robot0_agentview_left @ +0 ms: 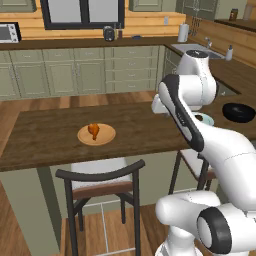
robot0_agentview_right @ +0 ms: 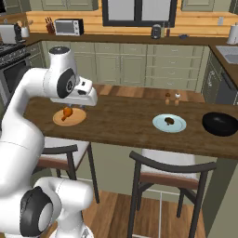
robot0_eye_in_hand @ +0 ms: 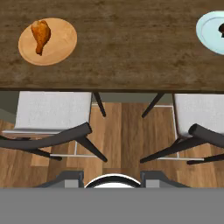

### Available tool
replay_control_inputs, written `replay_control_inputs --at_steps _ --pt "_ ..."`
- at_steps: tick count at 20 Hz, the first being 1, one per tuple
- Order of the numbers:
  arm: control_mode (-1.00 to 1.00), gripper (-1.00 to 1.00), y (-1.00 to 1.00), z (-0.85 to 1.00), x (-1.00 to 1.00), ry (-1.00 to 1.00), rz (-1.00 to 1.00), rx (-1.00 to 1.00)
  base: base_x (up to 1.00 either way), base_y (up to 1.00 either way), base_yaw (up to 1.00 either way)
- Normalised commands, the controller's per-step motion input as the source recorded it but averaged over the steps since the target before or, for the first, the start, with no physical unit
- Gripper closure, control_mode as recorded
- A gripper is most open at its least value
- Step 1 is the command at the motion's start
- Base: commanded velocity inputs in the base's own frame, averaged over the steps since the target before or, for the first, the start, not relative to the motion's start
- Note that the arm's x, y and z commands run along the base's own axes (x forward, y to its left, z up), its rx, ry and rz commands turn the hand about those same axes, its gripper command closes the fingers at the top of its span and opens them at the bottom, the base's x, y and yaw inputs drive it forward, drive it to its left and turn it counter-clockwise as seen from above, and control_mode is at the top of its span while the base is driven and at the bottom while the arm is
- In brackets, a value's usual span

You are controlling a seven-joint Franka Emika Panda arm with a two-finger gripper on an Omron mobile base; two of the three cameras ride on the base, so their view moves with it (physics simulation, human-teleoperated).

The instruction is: Pick the chicken drumstick and mushroom from their plates and place them in the bowl. Then put the bowl in the fridge.

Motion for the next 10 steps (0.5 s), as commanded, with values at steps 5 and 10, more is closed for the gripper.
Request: replay_control_inputs --at_steps 5,10 --pt "-1.00 -1.00 0.64 -0.47 -0.04 0.04 0.00 -0.01 0.00 0.00 0.00" --pt "-1.00 -1.00 1.00 -0.81 0.26 0.00 -0.03 -0.03 0.00 0.00 0.00"
